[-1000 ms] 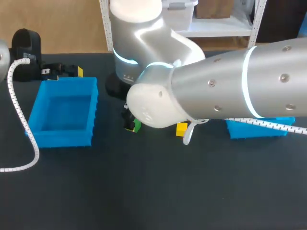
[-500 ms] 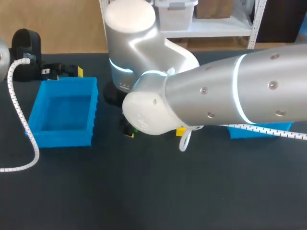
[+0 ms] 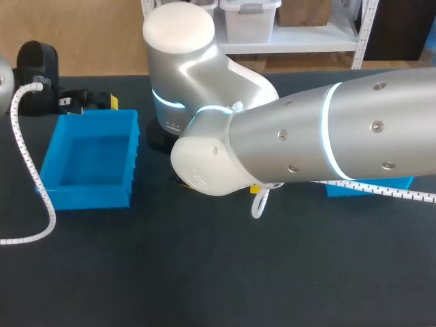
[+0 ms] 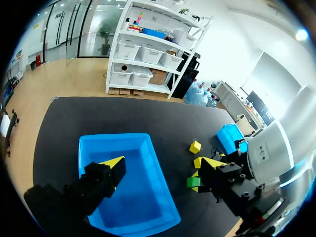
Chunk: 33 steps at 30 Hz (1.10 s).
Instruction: Put the green cubes in the right bin and the yellow cubes in the left bin.
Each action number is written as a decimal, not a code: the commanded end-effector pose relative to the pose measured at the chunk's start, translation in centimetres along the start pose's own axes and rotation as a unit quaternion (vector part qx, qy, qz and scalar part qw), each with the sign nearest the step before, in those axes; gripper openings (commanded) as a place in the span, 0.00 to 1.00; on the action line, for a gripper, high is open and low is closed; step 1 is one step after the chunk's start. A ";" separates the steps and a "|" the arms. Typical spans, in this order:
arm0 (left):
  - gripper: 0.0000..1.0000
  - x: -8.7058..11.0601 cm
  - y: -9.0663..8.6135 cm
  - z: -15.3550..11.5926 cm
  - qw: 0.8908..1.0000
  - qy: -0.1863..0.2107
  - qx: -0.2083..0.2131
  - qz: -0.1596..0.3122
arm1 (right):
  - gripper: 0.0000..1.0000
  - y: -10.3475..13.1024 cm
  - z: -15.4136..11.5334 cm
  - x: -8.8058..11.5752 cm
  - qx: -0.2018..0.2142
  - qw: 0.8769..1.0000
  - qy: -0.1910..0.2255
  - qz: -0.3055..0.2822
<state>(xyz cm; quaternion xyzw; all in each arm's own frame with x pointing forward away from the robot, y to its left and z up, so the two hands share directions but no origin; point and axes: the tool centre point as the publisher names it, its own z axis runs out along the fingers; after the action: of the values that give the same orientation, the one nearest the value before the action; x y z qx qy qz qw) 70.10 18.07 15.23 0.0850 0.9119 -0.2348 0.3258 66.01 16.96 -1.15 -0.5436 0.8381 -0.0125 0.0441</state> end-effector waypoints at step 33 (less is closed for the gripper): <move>1.00 0.1 0.2 0.0 1.000 -0.003 0.005 0.001 | 0.00 -14.0 -11.0 9.1 0.081 0.975 -0.089 0.185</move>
<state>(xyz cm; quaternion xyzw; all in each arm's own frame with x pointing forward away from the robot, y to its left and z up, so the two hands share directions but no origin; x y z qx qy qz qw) 70.10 18.07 15.23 0.0850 0.9119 -0.2348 0.3258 75.24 4.90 9.62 -0.3766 0.9176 -0.0422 0.1197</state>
